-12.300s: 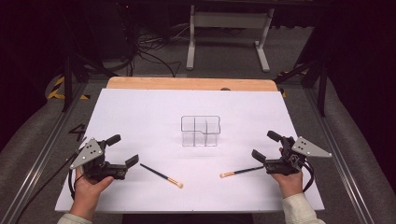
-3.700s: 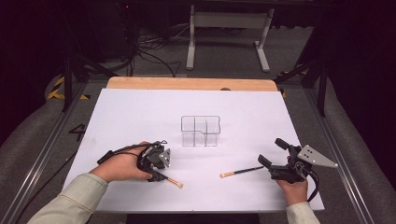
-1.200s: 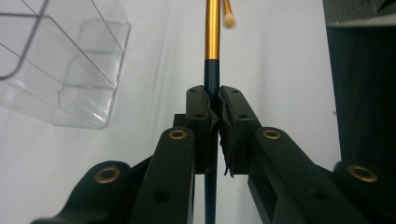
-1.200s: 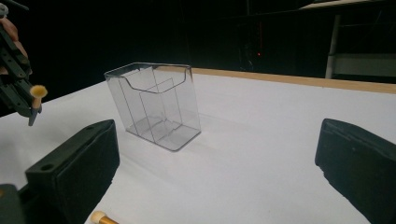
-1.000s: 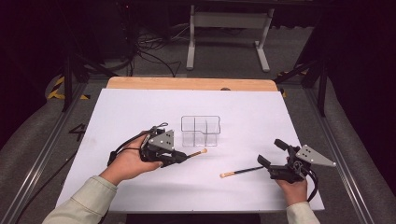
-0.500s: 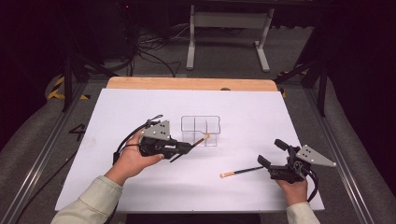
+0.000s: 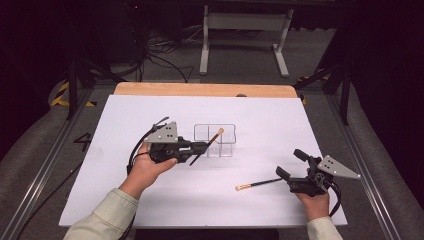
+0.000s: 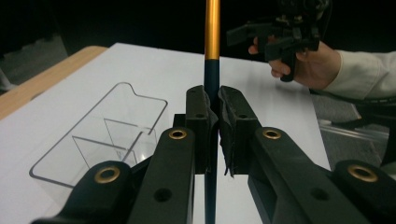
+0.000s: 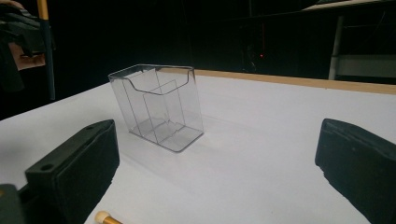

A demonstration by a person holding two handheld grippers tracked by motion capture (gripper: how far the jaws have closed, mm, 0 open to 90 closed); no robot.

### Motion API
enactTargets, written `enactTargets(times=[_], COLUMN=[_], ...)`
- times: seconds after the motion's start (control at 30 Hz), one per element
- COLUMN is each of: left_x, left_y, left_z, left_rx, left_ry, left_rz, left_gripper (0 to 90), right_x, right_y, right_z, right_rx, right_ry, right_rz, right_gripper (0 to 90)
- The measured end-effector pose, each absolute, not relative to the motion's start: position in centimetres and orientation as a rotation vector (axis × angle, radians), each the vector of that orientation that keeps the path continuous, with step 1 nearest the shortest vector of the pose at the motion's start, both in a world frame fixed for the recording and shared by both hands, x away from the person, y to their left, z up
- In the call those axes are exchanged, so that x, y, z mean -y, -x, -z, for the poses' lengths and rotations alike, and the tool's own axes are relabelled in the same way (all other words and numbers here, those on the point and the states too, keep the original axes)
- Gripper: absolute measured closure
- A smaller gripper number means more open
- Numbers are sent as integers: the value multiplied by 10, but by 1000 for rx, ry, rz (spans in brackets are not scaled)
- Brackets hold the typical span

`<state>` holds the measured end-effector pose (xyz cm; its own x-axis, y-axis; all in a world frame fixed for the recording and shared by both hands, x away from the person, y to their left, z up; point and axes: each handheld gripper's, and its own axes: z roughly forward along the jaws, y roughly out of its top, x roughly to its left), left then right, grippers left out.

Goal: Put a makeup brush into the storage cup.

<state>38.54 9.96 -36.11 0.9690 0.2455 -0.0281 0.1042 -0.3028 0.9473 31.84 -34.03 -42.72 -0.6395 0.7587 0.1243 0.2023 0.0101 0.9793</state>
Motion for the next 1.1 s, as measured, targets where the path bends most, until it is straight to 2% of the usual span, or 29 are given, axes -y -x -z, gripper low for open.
enactTargets(times=[0.57, 1.1], left_x=[-95, -83], left_y=[-395, -404], left_z=[366, 360], left_rx=[-293, -316], left_ry=[-1683, -1635], left_rz=[-245, -273], left_gripper=[826, 825], right_x=[340, 342], right_y=[-319, -318], right_z=[428, 428], right_rx=[-1855, -1847], right_ry=[-984, -991], right_rz=[-1668, -1675], right_gripper=[6, 6])
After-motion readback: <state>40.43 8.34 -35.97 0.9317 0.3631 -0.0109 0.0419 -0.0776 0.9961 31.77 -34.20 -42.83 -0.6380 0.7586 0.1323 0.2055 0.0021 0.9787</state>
